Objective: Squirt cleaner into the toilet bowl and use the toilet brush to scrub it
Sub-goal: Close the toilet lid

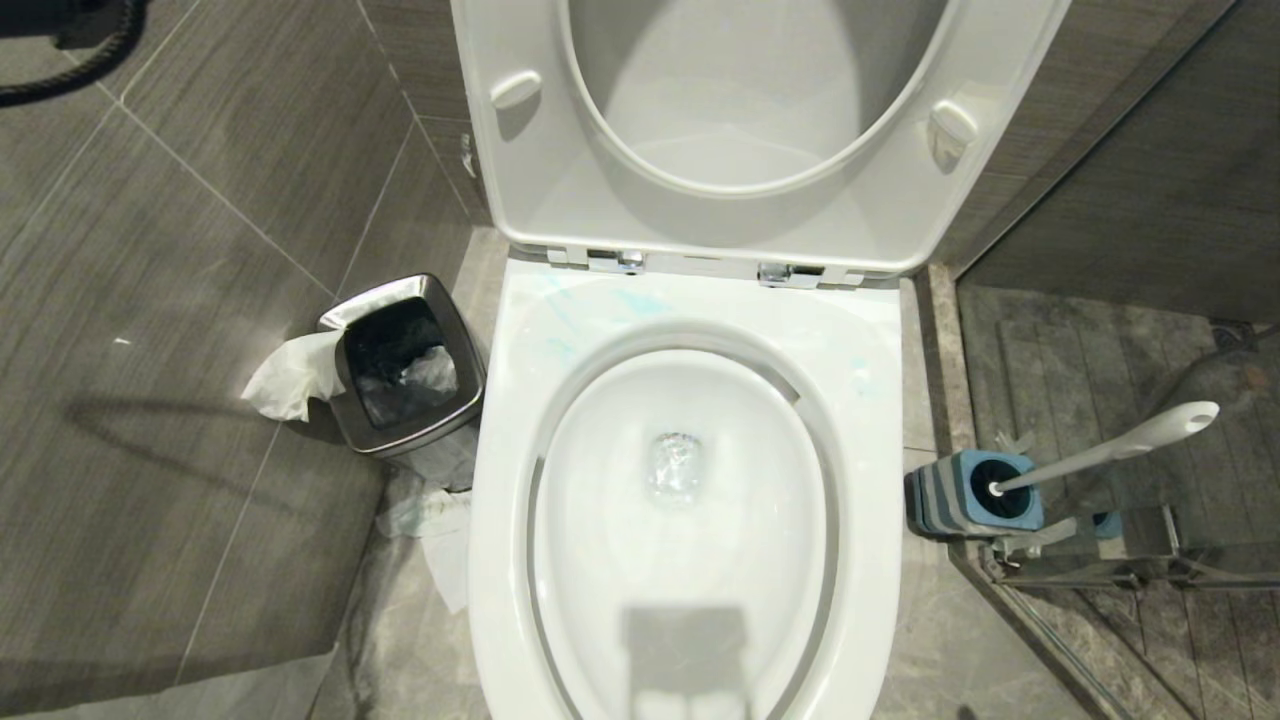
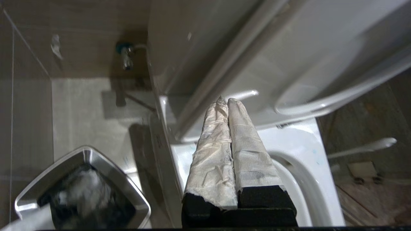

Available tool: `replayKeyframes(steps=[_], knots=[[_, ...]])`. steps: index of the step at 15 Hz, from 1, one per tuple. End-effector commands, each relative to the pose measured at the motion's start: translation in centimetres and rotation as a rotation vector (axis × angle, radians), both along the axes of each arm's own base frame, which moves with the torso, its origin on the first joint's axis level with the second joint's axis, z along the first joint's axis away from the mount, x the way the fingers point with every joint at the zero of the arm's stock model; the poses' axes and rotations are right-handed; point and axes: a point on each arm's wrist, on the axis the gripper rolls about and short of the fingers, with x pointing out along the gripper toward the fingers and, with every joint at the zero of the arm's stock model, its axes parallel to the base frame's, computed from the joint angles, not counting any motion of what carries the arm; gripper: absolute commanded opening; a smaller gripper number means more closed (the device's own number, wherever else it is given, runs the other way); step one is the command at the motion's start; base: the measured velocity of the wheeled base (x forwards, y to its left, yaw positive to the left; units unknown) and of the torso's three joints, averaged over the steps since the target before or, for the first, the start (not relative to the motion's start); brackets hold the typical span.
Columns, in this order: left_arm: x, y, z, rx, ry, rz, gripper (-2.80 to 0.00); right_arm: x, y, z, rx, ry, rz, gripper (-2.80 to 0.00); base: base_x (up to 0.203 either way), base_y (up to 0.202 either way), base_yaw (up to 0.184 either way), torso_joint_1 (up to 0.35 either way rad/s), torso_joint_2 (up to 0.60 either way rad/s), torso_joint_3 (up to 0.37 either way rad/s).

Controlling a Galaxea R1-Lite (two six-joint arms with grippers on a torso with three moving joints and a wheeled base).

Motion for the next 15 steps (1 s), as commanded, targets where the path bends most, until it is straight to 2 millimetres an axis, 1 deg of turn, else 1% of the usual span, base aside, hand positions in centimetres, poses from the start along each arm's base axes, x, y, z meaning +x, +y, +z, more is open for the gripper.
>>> replayKeyframes(steps=[1, 3, 6, 11, 14, 15], knots=[[4.8, -0.7, -1.8, -0.002, -0.080, -0.032, -2.80, 0.0, 0.0, 0.0, 0.000, 0.001, -0.001, -2.80, 0.000, 0.000, 0.000, 0.000, 0.00, 0.000], [7.2, -0.8, -2.9, 0.000, -0.161, -0.108, -2.80, 0.0, 0.0, 0.0, 0.000, 0.001, 0.000, -2.80, 0.000, 0.000, 0.000, 0.000, 0.00, 0.000], [8.4, -1.0, -3.7, 0.012, -0.157, -0.145, -2.80, 0.0, 0.0, 0.0, 0.000, 0.001, 0.000, -2.80, 0.000, 0.000, 0.000, 0.000, 0.00, 0.000], [10.8, -1.3, -3.7, 0.009, -0.233, -0.172, -2.80, 0.0, 0.0, 0.0, 0.000, 0.001, -0.001, -2.80, 0.000, 0.000, 0.000, 0.000, 0.00, 0.000], [12.6, -1.6, -3.7, -0.001, -0.319, -0.169, -2.80, 0.0, 0.0, 0.0, 0.000, 0.001, 0.000, -2.80, 0.000, 0.000, 0.000, 0.000, 0.00, 0.000], [12.8, -1.6, -3.5, -0.004, -0.337, -0.169, -2.80, 0.0, 0.0, 0.0, 0.000, 0.001, 0.000, -2.80, 0.000, 0.000, 0.000, 0.000, 0.00, 0.000]])
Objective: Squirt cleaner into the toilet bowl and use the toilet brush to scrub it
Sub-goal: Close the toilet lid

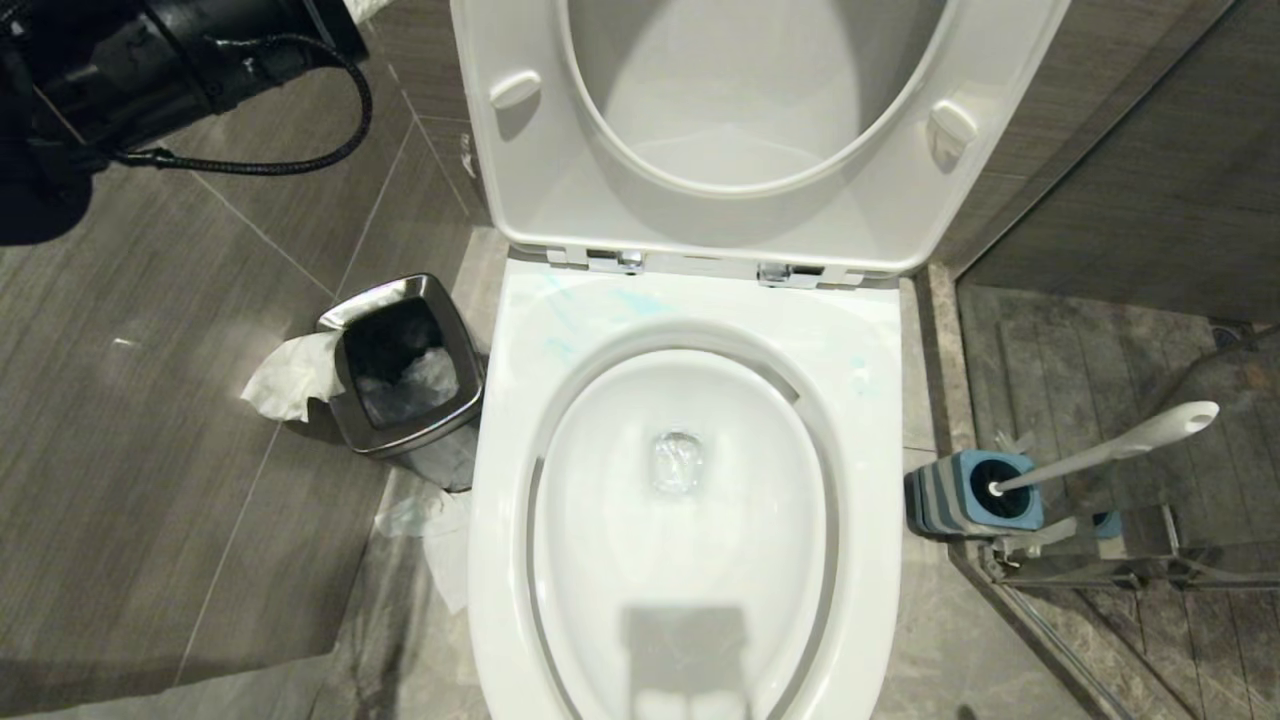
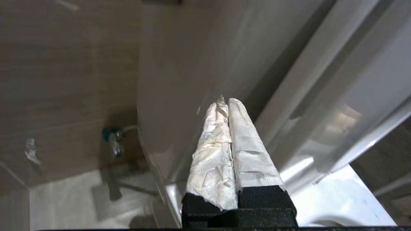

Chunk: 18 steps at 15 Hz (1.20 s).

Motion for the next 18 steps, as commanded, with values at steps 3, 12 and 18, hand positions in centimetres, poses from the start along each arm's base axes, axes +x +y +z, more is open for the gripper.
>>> replayKeyframes(steps=[3, 12, 18], knots=[[2.0, -0.4, -0.8, 0.002, -0.001, -0.003, -2.80, 0.0, 0.0, 0.0, 0.000, 0.001, 0.001, -2.80, 0.000, 0.000, 0.000, 0.000, 0.00, 0.000], [2.9, -2.7, 0.1, -0.013, -0.065, -0.062, -2.80, 0.0, 0.0, 0.0, 0.000, 0.001, -0.001, -2.80, 0.000, 0.000, 0.000, 0.000, 0.00, 0.000], [2.7, -3.3, 0.2, -0.014, -0.069, -0.081, -2.80, 0.0, 0.0, 0.0, 0.000, 0.001, 0.000, -2.80, 0.000, 0.000, 0.000, 0.000, 0.00, 0.000]])
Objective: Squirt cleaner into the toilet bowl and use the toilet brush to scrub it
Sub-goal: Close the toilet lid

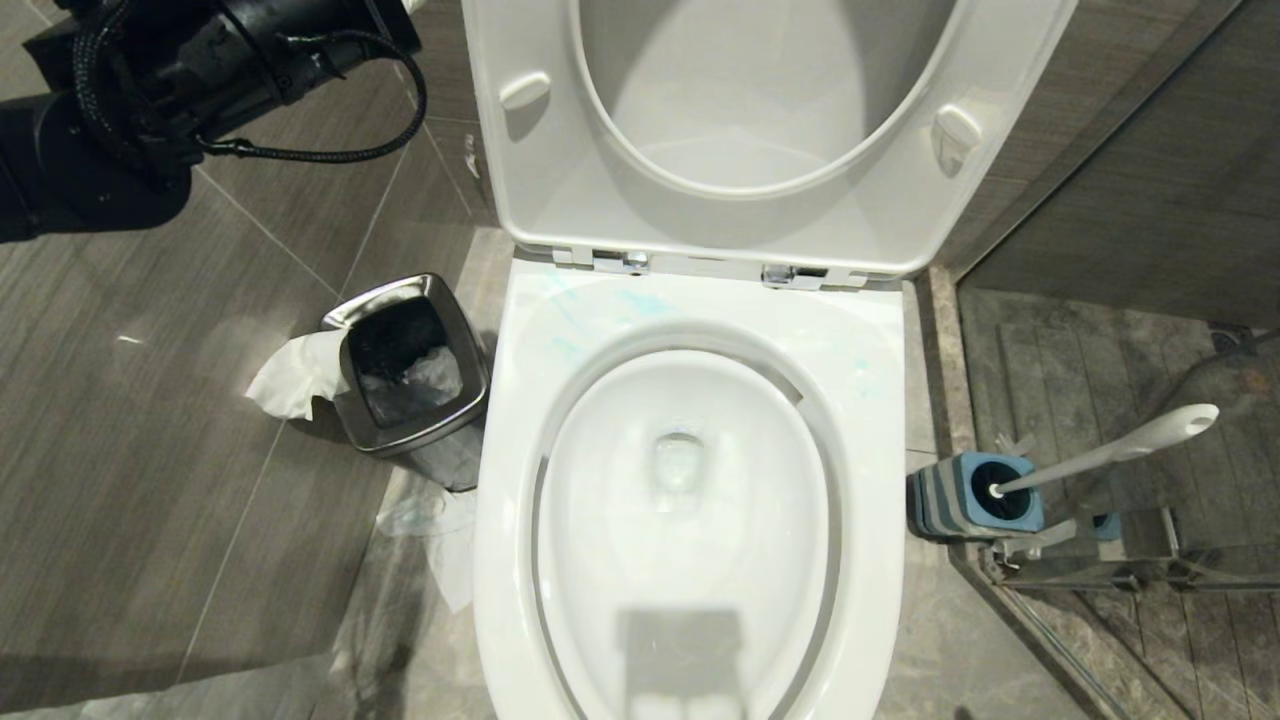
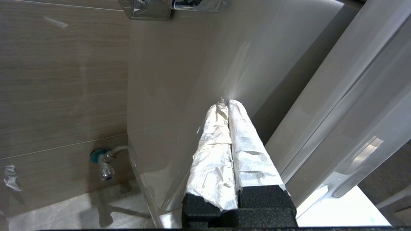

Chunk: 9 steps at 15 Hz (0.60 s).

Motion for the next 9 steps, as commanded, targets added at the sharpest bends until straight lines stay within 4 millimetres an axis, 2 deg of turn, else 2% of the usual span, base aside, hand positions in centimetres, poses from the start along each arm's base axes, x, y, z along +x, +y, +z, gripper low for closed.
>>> replayKeyframes(steps=[1, 3, 9], knots=[[-0.2, 0.0, 0.1, 0.000, -0.005, -0.006, -2.80, 0.0, 0.0, 0.0, 0.000, 0.001, 0.000, -2.80, 0.000, 0.000, 0.000, 0.000, 0.00, 0.000], [-0.7, 0.1, 0.3, 0.001, -0.007, -0.008, -2.80, 0.0, 0.0, 0.0, 0.000, 0.001, 0.000, -2.80, 0.000, 0.000, 0.000, 0.000, 0.00, 0.000], [-2.7, 0.6, -1.2, 0.023, 0.082, -0.008, -2.80, 0.0, 0.0, 0.0, 0.000, 0.001, 0.000, -2.80, 0.000, 0.000, 0.000, 0.000, 0.00, 0.000]])
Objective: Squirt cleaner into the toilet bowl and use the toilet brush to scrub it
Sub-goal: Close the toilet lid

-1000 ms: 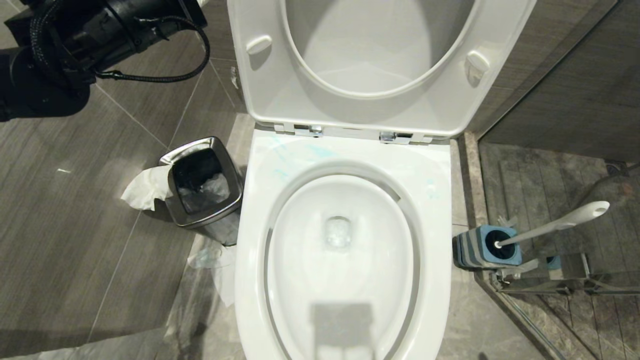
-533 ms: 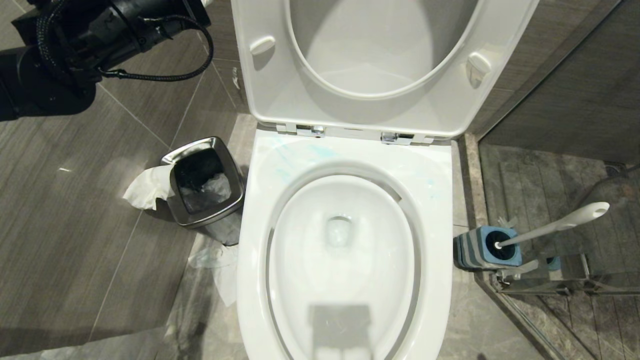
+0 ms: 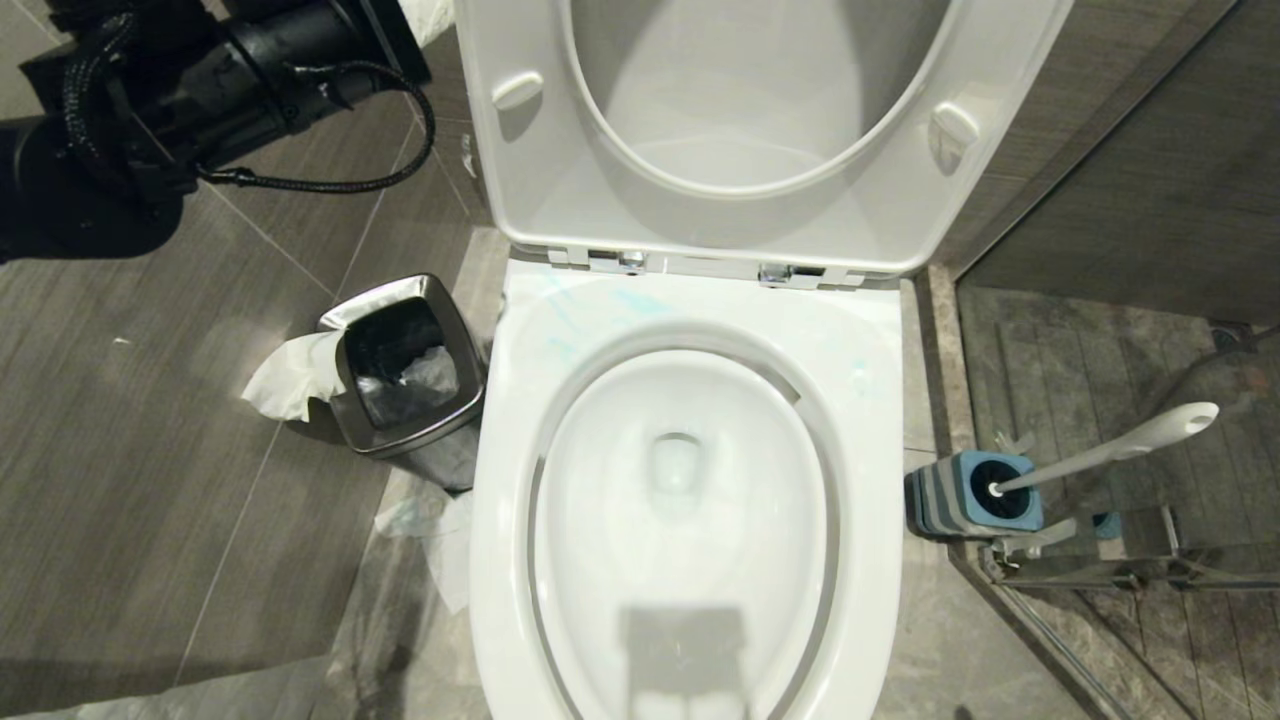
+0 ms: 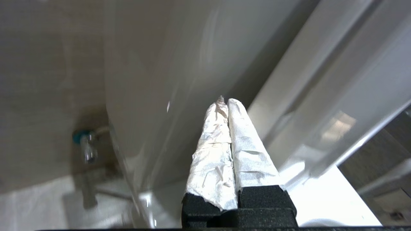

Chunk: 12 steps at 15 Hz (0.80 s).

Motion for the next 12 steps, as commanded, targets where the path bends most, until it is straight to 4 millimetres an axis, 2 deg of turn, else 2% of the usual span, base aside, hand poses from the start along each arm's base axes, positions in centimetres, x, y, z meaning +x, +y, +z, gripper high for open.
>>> replayKeyframes(steps=[1, 12], knots=[[-1.53, 0.44, 0.20, 0.003, 0.006, -0.002, -2.80, 0.00, 0.00, 0.00, 0.000, 0.001, 0.000, -2.80, 0.000, 0.000, 0.000, 0.000, 0.00, 0.000], [-1.80, 0.51, 0.15, 0.001, 0.015, -0.006, -2.80, 0.00, -0.01, 0.00, 0.000, 0.001, 0.001, -2.80, 0.000, 0.000, 0.000, 0.000, 0.00, 0.000]])
